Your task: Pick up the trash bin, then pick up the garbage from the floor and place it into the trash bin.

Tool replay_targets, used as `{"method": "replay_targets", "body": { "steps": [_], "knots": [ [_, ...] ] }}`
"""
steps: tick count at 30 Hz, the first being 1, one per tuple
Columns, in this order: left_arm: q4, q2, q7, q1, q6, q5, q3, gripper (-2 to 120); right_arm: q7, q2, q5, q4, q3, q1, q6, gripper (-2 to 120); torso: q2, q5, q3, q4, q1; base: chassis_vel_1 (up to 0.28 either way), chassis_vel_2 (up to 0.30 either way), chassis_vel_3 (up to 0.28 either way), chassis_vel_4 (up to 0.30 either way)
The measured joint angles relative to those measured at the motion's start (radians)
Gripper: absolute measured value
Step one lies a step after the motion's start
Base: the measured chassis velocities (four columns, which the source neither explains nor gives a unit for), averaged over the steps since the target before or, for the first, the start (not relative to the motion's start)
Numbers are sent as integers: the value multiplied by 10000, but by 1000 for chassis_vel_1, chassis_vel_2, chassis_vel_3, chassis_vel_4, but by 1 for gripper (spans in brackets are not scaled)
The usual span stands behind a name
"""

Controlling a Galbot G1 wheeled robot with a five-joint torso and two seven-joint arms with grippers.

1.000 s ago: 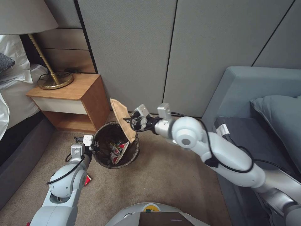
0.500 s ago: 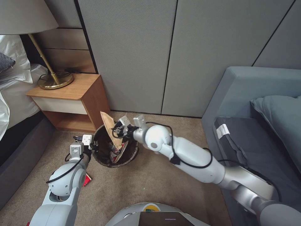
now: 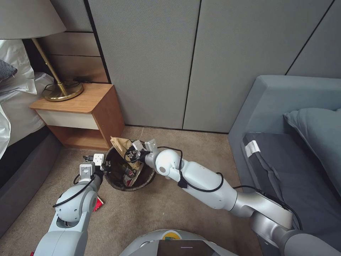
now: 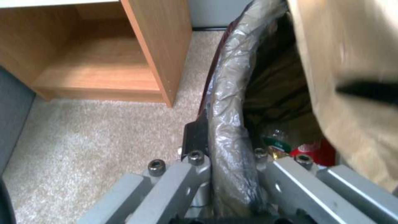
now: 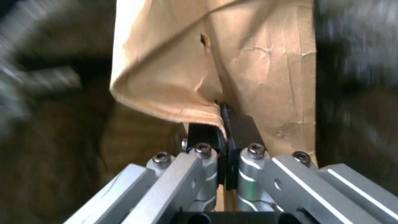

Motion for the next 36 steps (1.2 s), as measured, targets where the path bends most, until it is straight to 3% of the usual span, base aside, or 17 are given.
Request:
{"method": "replay_targets", "body": {
  "steps": [6, 11, 15, 18, 22, 26, 32, 36],
  "knots": [
    [12, -5, 9, 4, -5, -24, -51, 3, -40, 27, -156, -205, 28, -120, -38, 3, 0, 1, 0, 0, 0, 0, 0, 0, 0],
    [58, -37, 10, -16, -6, -22, -27, 3, 51, 12, -114, -77, 33, -148, -59, 23, 0, 1, 0, 0, 0, 0, 0, 0, 0],
    [82, -42, 12, -29, -6, -21, -4, 3, 97, -2, -99, -7, 47, -189, -61, 32, 0, 1, 0, 0, 0, 0, 0, 0, 0],
    [106, -45, 17, -35, -6, -21, 7, 3, 222, -41, 6, 226, 98, -217, -39, 49, 0, 1, 0, 0, 0, 0, 0, 0, 0],
    [107, -33, 19, -34, -6, -21, 9, 3, 360, -65, 203, 469, 139, -173, -15, 58, 0, 1, 0, 0, 0, 0, 0, 0, 0],
    [114, -9, 23, -35, -6, -29, 9, 3, 715, -215, 735, 1259, 250, 8, 43, 79, 0, 1, 0, 1, 0, 0, 0, 0, 0],
    [80, 42, 24, -11, -5, -40, -6, 3, 842, -599, 967, 2007, 580, 59, 52, 97, 0, 2, -1, 1, 0, 0, 0, 0, 0],
    [66, 59, 25, -7, -5, -45, -16, 3, 858, -859, 1025, 2268, 746, 77, 62, 100, 0, 3, 0, 1, 0, 0, 0, 0, 0]
  ]
}}
